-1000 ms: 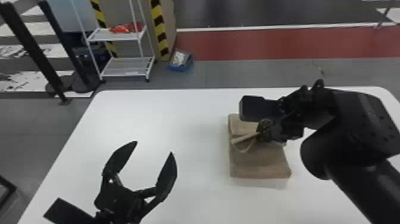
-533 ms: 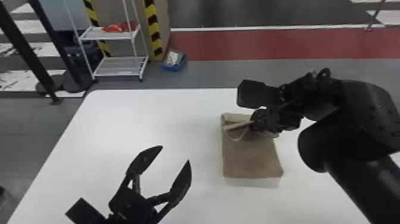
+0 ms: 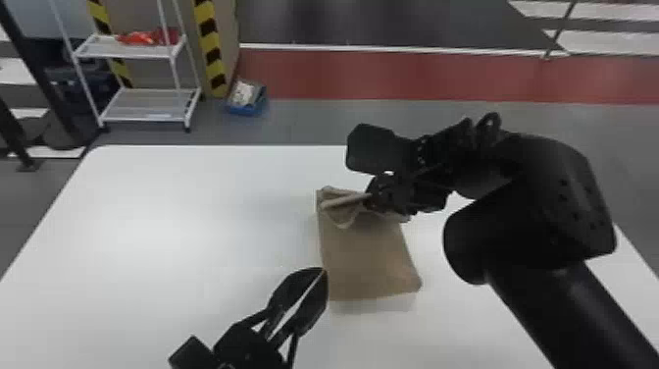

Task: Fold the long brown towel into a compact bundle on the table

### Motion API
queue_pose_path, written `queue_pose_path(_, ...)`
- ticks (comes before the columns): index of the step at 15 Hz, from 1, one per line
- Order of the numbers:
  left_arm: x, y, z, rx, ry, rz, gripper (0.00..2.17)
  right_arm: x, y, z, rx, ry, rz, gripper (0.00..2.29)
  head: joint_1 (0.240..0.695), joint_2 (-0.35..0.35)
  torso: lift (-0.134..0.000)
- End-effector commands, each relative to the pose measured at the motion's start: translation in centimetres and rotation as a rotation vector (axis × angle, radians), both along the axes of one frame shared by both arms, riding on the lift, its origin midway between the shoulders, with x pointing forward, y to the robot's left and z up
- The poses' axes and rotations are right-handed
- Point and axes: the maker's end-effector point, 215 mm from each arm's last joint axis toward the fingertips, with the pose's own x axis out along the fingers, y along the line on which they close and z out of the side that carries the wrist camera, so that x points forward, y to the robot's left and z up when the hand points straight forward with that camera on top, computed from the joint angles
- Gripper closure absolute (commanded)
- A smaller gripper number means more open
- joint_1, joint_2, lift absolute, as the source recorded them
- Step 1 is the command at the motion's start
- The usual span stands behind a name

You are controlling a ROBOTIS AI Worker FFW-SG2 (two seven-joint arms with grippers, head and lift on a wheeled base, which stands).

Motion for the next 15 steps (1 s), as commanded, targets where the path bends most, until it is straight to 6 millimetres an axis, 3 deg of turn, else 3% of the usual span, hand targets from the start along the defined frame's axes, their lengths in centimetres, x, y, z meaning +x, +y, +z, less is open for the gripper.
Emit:
queue_pose_path(1,-0.1,-3.0,-0.8,0.017,0.005,-0.057,2.15,-0.6,0.0,-0.4,0.000,0.008,0.003,1.11,0.695,-0.061,-0.125)
queue_pose_path(4,-0.2,-6.4,-3.9,0.066,0.073,-0.129,2.15,-0.7,-0.3,-0.7,0.000,0.012,-0.004,1.11,0.695,-0.110,-0.125)
queue_pose_path(5,-0.2,-6.9,-5.8,0.089,0.116,-0.142,2.15,-0.7,-0.4,-0.7,0.001,0.013,-0.007,1.11,0.695,-0.122,-0.125)
queue_pose_path(6,0.0,-7.2,-6.4,0.093,0.125,-0.147,2.15,-0.7,-0.5,-0.7,0.003,0.014,-0.011,1.11,0.695,-0.136,-0.125)
queue_pose_path(12,2.1,-7.5,-4.9,0.096,0.091,-0.114,2.15,-1.6,-0.7,-1.5,0.003,0.026,-0.007,1.11,0.695,-0.165,-0.125)
queue_pose_path(15,3.2,-7.1,-6.4,0.152,0.117,-0.090,2.15,-2.2,-0.6,-1.1,0.007,0.017,0.001,1.11,0.695,-0.168,-0.125)
